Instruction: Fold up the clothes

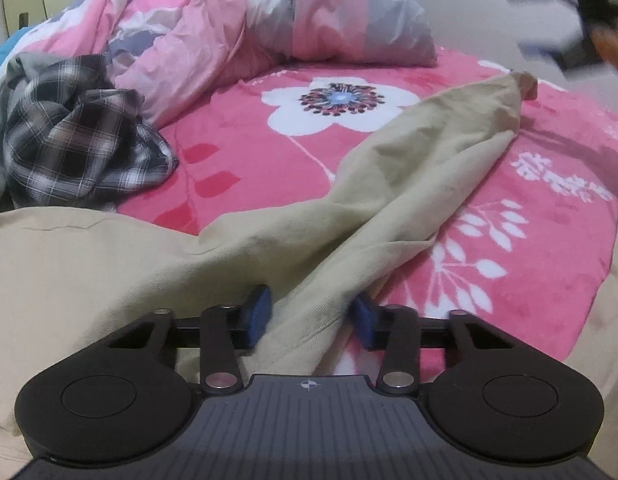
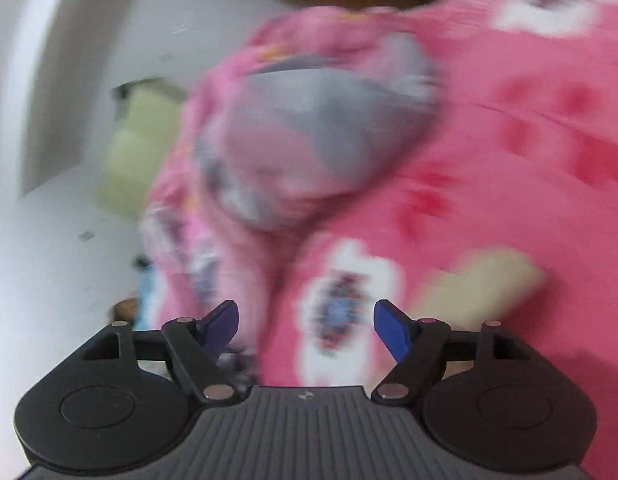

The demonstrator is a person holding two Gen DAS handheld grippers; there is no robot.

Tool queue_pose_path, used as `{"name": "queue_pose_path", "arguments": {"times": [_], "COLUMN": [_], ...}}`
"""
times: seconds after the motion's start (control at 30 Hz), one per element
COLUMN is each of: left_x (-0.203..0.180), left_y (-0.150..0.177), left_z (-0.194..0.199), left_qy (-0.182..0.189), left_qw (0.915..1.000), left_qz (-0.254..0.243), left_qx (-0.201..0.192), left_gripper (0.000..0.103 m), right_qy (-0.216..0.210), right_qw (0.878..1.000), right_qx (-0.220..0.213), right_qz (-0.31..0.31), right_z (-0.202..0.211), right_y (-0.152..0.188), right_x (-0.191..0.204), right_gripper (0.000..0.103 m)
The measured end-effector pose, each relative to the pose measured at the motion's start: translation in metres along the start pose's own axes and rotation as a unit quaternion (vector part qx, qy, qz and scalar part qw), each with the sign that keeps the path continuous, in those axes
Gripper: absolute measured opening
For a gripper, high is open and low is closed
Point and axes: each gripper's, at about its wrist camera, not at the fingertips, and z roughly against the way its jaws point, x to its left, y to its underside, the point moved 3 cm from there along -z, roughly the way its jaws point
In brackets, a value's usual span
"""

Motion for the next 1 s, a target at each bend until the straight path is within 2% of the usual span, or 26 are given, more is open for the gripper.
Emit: {"name": "queue_pose_path", "arguments": {"times": [0.1,0.13,0.2,0.23,0.27,0.3,0.33,0.4,0.47,0.57,0.63,0.7,0.77,0.8,0.83,0.87,0.9,0.93,1.0], "left_x": [0.000,-0.001,-0.005,-0.007,-0.010,-0.012,-0.013,-0.013,-0.007,0.008,0.019,0.030,0.039,0.043,0.046,0.050,0.054,0.057,0.062], "left_y": [-0.001,-0.001,-0.001,0.000,0.001,0.002,0.003,0.004,0.003,0.002,0.003,0.003,0.002,0.000,-0.001,-0.003,-0.004,-0.006,-0.010], "left_z": [-0.002,-0.002,0.002,0.005,0.008,0.011,0.015,0.025,0.038,0.058,0.068,0.068,0.057,0.048,0.038,0.027,0.019,0.011,0.003], "left_qy": [0.003,0.002,-0.006,-0.012,-0.019,-0.026,-0.031,-0.039,-0.029,0.013,0.044,0.065,0.081,0.082,0.079,0.072,0.063,0.055,0.045], "left_qw": [1.0000,1.0000,0.9999,0.9998,0.9996,0.9993,0.9990,0.9985,0.9987,0.9981,0.9960,0.9933,0.9899,0.9882,0.9867,0.9851,0.9837,0.9825,0.9795], "left_qz": [0.001,0.000,-0.008,-0.014,-0.018,-0.023,-0.027,-0.026,-0.011,0.022,0.048,0.079,0.113,0.128,0.142,0.155,0.166,0.175,0.194], "left_qx": [0.000,-0.001,-0.005,-0.008,-0.010,-0.012,-0.015,-0.027,-0.040,-0.056,-0.061,-0.054,-0.030,-0.013,0.004,0.019,0.027,0.033,0.033], "left_gripper": [0.025,0.023,0.016,0.014,0.012,0.010,0.009,0.007,0.006,0.006,0.006,0.006,0.006,0.006,0.006,0.006,0.006,0.006,0.006], "right_qy": [0.071,0.082,0.073,0.069,0.065,0.061,0.056,0.038,0.019,-0.010,-0.031,-0.030,-0.006,0.011,0.023,0.036,0.043,0.048,0.037], "right_qw": [0.997,0.995,0.994,0.994,0.993,0.993,0.993,0.997,0.999,0.999,0.997,0.997,0.998,0.998,0.998,0.998,0.997,0.995,0.993], "right_qx": [-0.004,-0.001,0.015,0.018,0.022,0.025,0.028,0.005,-0.017,-0.051,-0.064,-0.071,-0.070,-0.064,-0.046,-0.029,-0.011,0.006,0.032], "right_qz": [-0.042,-0.062,-0.083,-0.088,-0.092,-0.096,-0.099,-0.071,-0.042,0.001,0.008,0.012,0.000,-0.014,-0.026,-0.038,-0.060,-0.082,-0.106], "right_z": [0.009,0.004,-0.015,-0.023,-0.031,-0.039,-0.045,-0.021,0.005,0.043,0.072,0.078,0.061,0.043,0.013,-0.016,-0.044,-0.071,-0.099], "right_y": [0.004,0.002,-0.007,-0.008,-0.008,-0.009,-0.010,-0.001,0.008,0.021,0.025,0.021,0.009,0.002,-0.007,-0.016,-0.022,-0.026,-0.026], "right_x": [-0.045,-0.057,-0.066,-0.067,-0.068,-0.068,-0.067,-0.040,-0.013,0.028,0.053,0.069,0.075,0.073,0.066,0.058,0.045,0.033,0.015], "right_gripper": [0.078,0.076,0.072,0.061,0.037,0.018,0.006,0.006,0.006,0.006,0.006,0.006,0.010,0.020,0.043,0.054,0.061,0.060,0.059]}}
